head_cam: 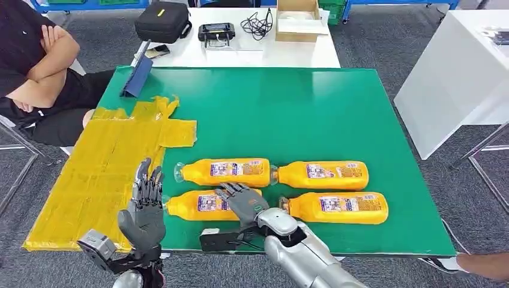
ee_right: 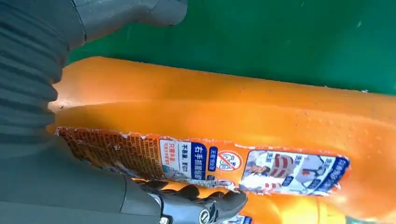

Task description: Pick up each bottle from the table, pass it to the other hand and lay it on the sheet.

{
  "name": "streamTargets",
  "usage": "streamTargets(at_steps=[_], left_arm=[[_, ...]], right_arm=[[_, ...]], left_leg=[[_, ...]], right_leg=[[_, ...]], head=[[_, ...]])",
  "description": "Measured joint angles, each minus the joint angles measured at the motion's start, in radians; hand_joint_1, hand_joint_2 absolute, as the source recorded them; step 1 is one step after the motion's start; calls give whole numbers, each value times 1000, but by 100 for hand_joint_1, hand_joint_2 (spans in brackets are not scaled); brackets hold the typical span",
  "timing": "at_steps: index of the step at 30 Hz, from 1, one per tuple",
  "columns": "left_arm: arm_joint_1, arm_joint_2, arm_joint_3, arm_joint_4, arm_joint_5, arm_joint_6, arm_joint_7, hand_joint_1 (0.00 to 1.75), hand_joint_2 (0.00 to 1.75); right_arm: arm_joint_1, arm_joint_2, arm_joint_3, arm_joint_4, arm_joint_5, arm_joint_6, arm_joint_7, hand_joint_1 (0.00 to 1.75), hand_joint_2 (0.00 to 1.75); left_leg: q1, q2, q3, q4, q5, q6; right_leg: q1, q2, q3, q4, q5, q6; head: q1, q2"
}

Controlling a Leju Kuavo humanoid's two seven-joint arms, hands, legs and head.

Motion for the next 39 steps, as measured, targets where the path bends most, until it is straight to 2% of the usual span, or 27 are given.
streamTargets(at_steps=[1,7,22,28,30,33,35,39], left_arm=[[0,0,2,0,0,-3,0,0,0],[-6,0,4,8,0,-10,0,0,0],[-67,0,5,100,13,-25,1,0,0],[-75,0,1,120,66,68,1,0,0],[-82,0,1,128,100,152,1,0,0],[-84,0,-2,108,124,492,1,0,0],[-80,0,-2,68,110,650,1,0,0],[-77,0,-16,11,92,703,0,0,0]], right_arm=[[-3,5,4,10,0,-2,0,175,175],[-30,20,12,68,-43,2,-19,175,175],[-77,37,-10,171,-126,43,-57,175,175],[-75,37,-16,195,-151,28,-22,175,175],[-69,37,-32,201,-192,1,-17,175,175],[-41,36,-90,203,-278,-88,-12,175,175],[-21,34,-137,201,-325,-129,-39,175,175],[0,30,-208,193,-358,-148,-66,175,175]], left_leg=[[0,1,2,0,0,0],[0,2,9,0,0,0],[0,2,11,0,0,0],[-1,1,15,0,0,0],[-1,0,16,0,0,0],[-1,0,19,0,-1,0],[-1,0,21,0,-2,1],[-1,-2,31,-1,-8,3]], right_leg=[[0,1,2,0,0,0],[1,1,7,-1,0,0],[1,1,9,-1,0,0],[1,1,12,-1,0,0],[1,1,14,-1,0,0],[1,1,17,-1,-1,0],[1,0,20,-2,-1,0],[1,0,22,-2,-9,1]], head=[[0,0],[0,0],[0,0],[0,0],[0,0],[0,0],[0,0],[0,0]])
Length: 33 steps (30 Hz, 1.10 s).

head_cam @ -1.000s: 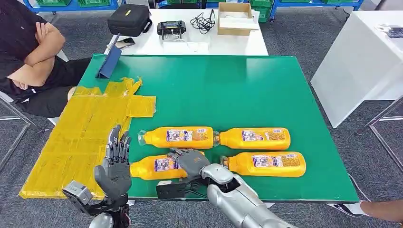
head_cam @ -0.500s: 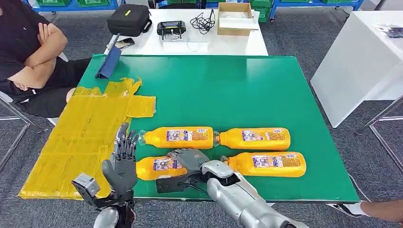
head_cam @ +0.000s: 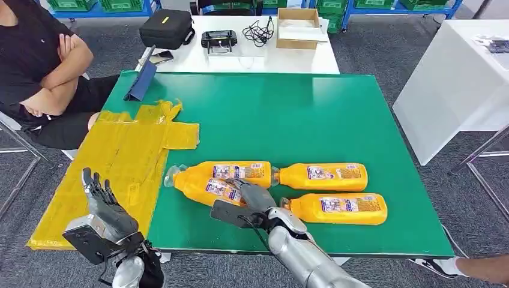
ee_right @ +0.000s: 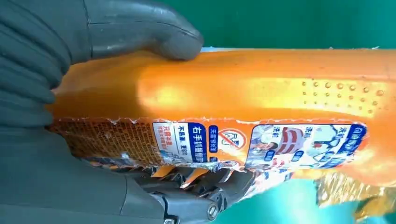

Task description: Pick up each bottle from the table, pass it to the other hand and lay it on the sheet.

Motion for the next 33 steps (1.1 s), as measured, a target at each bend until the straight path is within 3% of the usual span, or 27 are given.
streamTargets(at_steps=[4,7,11,15,24,25,27,30,33], left_arm=[[0,0,-7,-33,-14,21,0,0,0],[2,0,-24,-56,-33,69,0,0,0],[4,0,-36,-71,-53,22,0,0,0],[3,0,-38,-25,33,-139,1,0,0],[2,0,-26,25,42,-155,1,0,0],[2,0,-25,29,45,-164,1,0,175],[-1,0,-20,51,62,-241,1,0,175],[-10,0,0,129,98,-489,1,0,175],[-18,0,11,203,97,-514,3,0,175]], right_arm=[[9,0,-34,-9,-24,0,-17,175,175],[30,-2,-78,-22,-93,-16,-91,175,175],[78,-12,-134,-73,-141,-35,-165,175,175],[135,-22,-162,-161,-164,-39,-209,175,175],[185,-35,-182,-238,-166,-39,-215,175,175],[188,-35,-183,-242,-167,-39,-217,175,175],[201,-37,-185,-264,-178,-41,-237,175,175],[241,-39,-186,-334,-185,-48,-267,175,175],[285,-38,-176,-419,-153,-62,-254,175,175]], left_leg=[[0,0,7,0,-4,1],[0,1,7,0,-3,1],[0,1,6,0,-4,0],[1,0,0,0,-4,0],[1,1,-8,1,-4,0],[1,1,-8,1,-4,0],[1,0,-9,1,-4,0],[0,0,-12,1,-4,0],[1,0,-14,1,-4,0]], right_leg=[[0,0,8,0,-3,1],[0,1,15,1,-2,2],[0,0,14,1,-3,2],[0,0,9,1,-3,2],[0,0,0,1,-3,2],[0,0,0,1,-3,2],[0,0,-1,1,-3,2],[0,0,-3,1,-3,2],[0,0,-5,2,-3,2]], head=[[0,0],[0,0],[0,0],[0,0],[0,0],[0,0],[0,0],[0,0],[0,0]])
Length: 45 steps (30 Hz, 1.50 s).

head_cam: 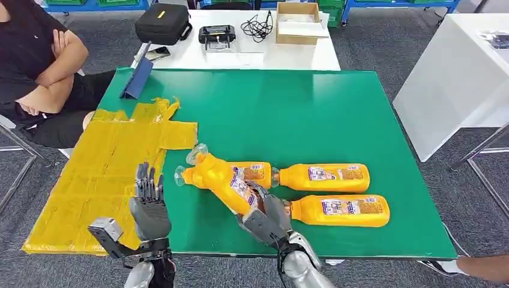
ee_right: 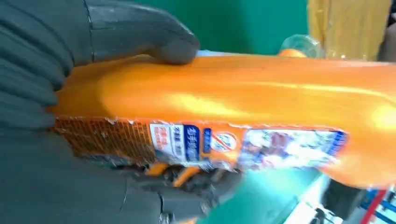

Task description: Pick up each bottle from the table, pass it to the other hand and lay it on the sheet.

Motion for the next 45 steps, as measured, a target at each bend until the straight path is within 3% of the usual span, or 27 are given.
streamTargets(at_steps=[9,16,45], left_arm=[[7,0,18,72,-13,-40,0,0,175],[17,-1,34,85,-33,-77,-2,0,175],[22,-2,51,100,-10,-136,-2,0,175]], right_arm=[[115,5,127,-229,67,-14,-27,175,175],[148,2,150,-298,70,-40,-69,175,175],[148,0,157,-316,79,-23,-80,175,175]], left_leg=[[2,0,-9,0,1,0],[2,-1,-11,0,0,0],[2,-1,-11,0,1,0]], right_leg=[[1,0,-9,1,0,0],[0,-1,-10,1,0,0],[1,-2,-11,1,0,0]], head=[[0,0],[0,0],[0,0]])
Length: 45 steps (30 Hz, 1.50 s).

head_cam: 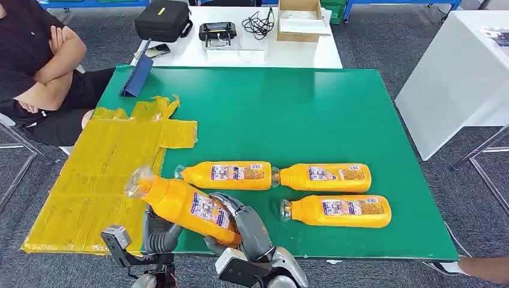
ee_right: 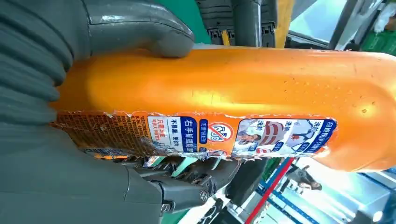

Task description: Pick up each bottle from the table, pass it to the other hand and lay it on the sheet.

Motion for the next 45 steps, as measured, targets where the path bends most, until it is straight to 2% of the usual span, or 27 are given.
streamTargets(at_steps=[13,26,28,31,33,45], left_arm=[[21,0,13,0,38,-50,0,0,175],[22,-4,9,-1,52,-77,0,0,175],[23,-4,9,-1,80,-124,13,0,175],[29,-4,9,0,198,-328,81,0,175],[35,-4,10,0,218,-399,94,0,175],[55,-6,7,-3,230,-436,96,0,175]], right_arm=[[85,-25,-65,-195,-85,-38,-84,175,175],[110,-29,-94,-230,-66,-11,-80,175,175],[109,-31,-95,-224,-54,-5,-64,175,175],[108,-31,-96,-201,-39,7,-52,175,175],[108,-31,-99,-187,-32,10,-53,175,175],[112,-40,-131,-157,-32,14,-54,175,175]], left_leg=[[0,0,0,0,0,0],[0,0,0,0,0,0],[0,0,0,0,0,0],[0,0,-1,0,0,0],[0,0,-1,0,0,0],[0,0,0,0,0,0]], right_leg=[[0,0,0,0,0,0],[0,0,0,0,0,0],[0,0,0,0,0,0],[0,0,0,0,0,0],[0,0,0,0,0,0],[0,0,0,0,0,0]], head=[[0,0],[0,0],[0,0],[0,0],[0,0],[0,0]])
